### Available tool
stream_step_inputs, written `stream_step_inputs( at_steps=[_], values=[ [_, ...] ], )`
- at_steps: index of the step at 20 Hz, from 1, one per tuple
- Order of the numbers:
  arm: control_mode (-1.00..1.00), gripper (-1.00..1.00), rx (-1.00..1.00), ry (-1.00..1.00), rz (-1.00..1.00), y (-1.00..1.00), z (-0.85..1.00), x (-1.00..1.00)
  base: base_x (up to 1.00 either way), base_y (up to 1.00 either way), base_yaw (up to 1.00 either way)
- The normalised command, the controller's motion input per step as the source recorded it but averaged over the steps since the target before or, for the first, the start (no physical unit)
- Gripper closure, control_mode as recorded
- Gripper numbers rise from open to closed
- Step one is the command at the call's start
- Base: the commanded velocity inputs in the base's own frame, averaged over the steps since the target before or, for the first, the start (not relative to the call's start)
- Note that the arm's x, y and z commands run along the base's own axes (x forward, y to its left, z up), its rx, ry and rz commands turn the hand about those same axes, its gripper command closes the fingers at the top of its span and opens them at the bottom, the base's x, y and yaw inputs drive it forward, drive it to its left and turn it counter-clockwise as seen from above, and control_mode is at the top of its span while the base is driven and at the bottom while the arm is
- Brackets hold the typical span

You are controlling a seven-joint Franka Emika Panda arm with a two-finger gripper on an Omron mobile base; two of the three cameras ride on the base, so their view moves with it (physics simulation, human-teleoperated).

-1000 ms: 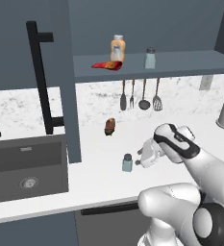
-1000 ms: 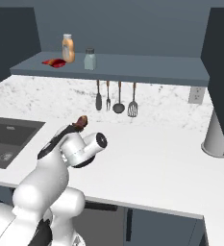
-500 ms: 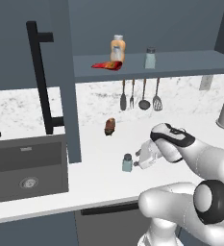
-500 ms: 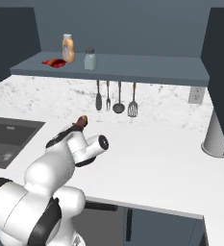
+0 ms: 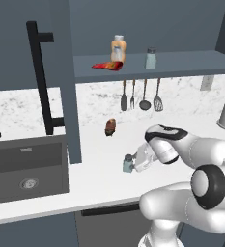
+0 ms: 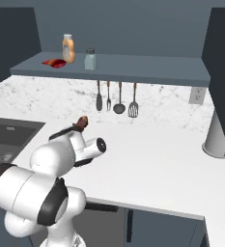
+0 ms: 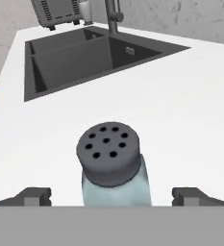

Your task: Put the shaker and condiment bottle from the counter next to their counterparts in the cabinet.

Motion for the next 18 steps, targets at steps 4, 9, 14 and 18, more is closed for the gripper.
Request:
stream_step_inputs(
  at_steps=[4, 9, 14, 18],
  values=[
    [-1.0, -1.0, 0.0, 0.0, 0.0, 0.18, -0.22, 0.16, 0.0, 0.0, 0.0],
    [-1.0, 1.0, 0.0, 0.0, 0.0, 0.36, -0.16, 0.21, 0.0, 0.0, 0.0],
    [-1.0, 1.0, 0.0, 0.07, -0.01, 0.11, -0.02, 0.22, 0.0, 0.0, 0.0],
    [-1.0, 1.0, 0.0, -0.01, -0.17, 0.0, 0.64, 0.11, 0.0, 0.0, 0.0]
  ],
)
